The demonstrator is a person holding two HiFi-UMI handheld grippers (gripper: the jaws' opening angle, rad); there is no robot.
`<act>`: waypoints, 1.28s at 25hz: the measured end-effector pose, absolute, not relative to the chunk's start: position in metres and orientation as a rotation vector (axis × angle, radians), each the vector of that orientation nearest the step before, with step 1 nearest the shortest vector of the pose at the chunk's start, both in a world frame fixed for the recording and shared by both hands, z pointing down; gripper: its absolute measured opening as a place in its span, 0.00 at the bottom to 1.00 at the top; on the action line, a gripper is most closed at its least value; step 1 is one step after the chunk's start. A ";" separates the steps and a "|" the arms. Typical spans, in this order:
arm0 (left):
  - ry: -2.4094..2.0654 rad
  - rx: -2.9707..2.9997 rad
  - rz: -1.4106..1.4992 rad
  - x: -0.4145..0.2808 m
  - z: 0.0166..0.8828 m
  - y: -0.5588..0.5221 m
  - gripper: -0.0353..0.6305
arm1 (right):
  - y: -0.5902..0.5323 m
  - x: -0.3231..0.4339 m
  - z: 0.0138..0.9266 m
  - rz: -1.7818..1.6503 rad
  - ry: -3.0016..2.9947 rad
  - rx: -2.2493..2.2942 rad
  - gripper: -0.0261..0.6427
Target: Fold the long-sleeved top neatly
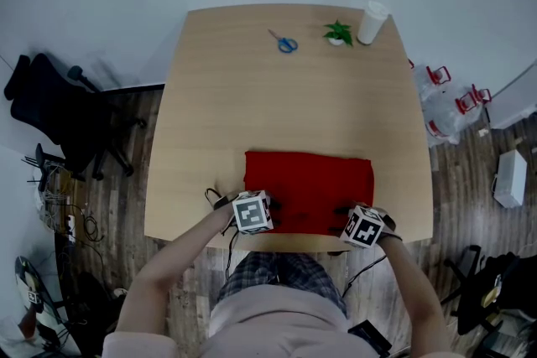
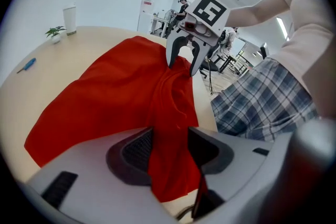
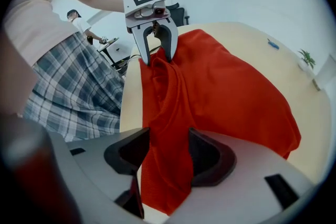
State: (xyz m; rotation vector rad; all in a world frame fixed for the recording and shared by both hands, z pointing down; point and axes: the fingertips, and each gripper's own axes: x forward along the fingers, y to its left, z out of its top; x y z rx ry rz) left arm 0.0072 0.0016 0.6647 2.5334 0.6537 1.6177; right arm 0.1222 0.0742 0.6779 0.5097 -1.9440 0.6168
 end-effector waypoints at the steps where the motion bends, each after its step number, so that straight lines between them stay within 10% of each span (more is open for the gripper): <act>1: 0.641 2.530 1.612 0.010 0.663 -0.003 0.36 | 0.071 0.123 0.678 0.634 -1.949 0.518 0.40; 12: 0.611 2.639 1.316 0.009 0.588 -0.007 0.41 | 0.049 0.129 0.588 0.623 -2.174 0.695 0.43; 23: -0.347 2.832 0.480 0.034 0.452 -0.157 0.11 | -0.048 0.234 0.473 0.459 -2.290 1.735 0.16; 32: -0.824 2.831 0.163 0.014 0.400 -0.199 0.06 | -0.043 0.302 0.403 0.249 -2.154 2.362 0.05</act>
